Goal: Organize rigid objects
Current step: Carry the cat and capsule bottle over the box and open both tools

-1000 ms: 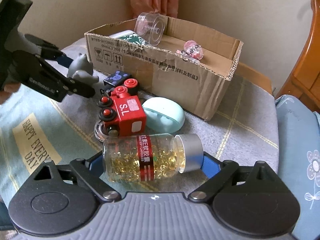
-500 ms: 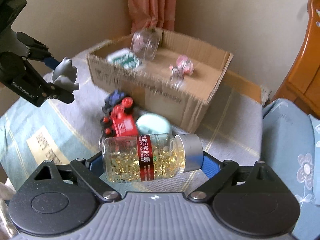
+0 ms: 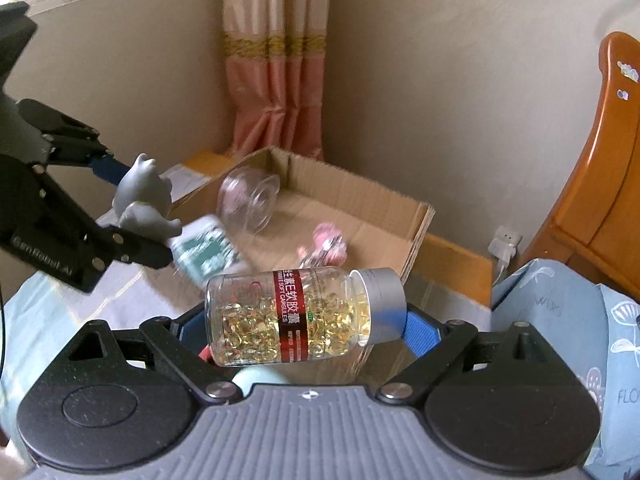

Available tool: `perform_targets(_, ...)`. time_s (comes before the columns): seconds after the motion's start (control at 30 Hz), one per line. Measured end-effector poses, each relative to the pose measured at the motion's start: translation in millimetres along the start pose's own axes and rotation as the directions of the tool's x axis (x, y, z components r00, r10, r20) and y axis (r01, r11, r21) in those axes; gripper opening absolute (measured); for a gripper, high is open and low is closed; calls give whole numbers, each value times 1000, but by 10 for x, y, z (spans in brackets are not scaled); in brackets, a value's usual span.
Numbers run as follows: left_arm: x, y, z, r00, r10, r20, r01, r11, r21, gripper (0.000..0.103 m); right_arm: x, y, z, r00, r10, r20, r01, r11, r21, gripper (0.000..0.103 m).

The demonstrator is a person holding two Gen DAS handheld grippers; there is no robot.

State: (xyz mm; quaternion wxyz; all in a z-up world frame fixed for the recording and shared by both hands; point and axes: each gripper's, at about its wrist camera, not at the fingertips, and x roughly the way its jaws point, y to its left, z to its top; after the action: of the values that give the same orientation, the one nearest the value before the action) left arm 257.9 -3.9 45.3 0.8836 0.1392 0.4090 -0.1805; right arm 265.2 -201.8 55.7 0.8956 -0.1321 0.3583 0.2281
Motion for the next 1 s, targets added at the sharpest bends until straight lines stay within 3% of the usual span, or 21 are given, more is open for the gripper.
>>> perform_targets(0.2,119,95,180,1000,22,4,-22,1000,-19,71,320,-103,262,999,-37,1,37,999,38,98)
perform_targets(0.27,156,111,188,1000,30,-5,-30,999,-23,71,391,-136,291,999,-48,16,47,998,45,103)
perform_targets(0.4,233,110,197,999,28,-22,-29,999,-18,71,438,-180,277,999,-50,14,49,997,66,103)
perform_targets(0.63,353,90,291,999,25,-36,-25,999,-20,71,329,-235,150,999,-36,13,35,995,90,103)
perform_targets(1.0,717,6,717,999,5,-43,-7,999,-39,72,61,-118,-5,999,-36,20,35,997,66,103)
